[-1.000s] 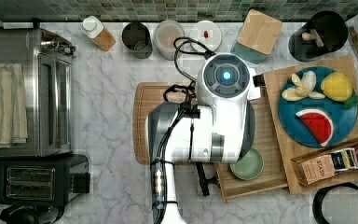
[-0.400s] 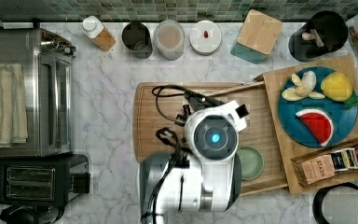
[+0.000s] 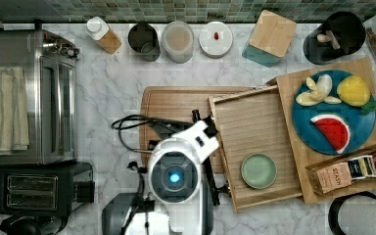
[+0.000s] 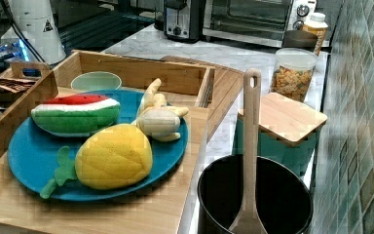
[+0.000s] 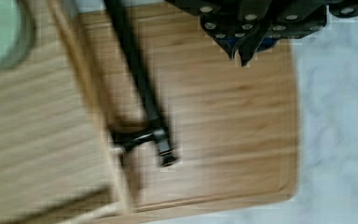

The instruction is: Close the drawer.

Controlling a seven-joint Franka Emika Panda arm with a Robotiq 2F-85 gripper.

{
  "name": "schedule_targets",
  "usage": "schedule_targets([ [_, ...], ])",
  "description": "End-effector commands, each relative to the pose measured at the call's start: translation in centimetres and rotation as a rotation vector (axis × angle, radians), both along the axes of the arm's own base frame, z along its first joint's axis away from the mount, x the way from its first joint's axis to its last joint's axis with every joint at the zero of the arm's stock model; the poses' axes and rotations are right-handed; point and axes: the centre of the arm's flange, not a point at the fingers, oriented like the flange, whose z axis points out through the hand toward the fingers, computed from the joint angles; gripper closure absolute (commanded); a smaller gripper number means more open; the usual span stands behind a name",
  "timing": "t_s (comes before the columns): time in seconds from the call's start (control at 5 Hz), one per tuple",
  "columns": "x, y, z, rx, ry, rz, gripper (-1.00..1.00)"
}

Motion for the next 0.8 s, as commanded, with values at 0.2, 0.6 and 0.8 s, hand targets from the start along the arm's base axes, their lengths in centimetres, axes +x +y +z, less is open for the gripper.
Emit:
schedule_targets([
  [0.2,-0.9,-1.8,-7.0,-0.03,0.17,0.416,1.0],
  [0.6,-1.7,-2.4,-12.2,-0.046,0.224,0.43,1.0],
  [0.8,-2.8,-1.4,-14.1,-0.079,0.197,0.435,1.0],
])
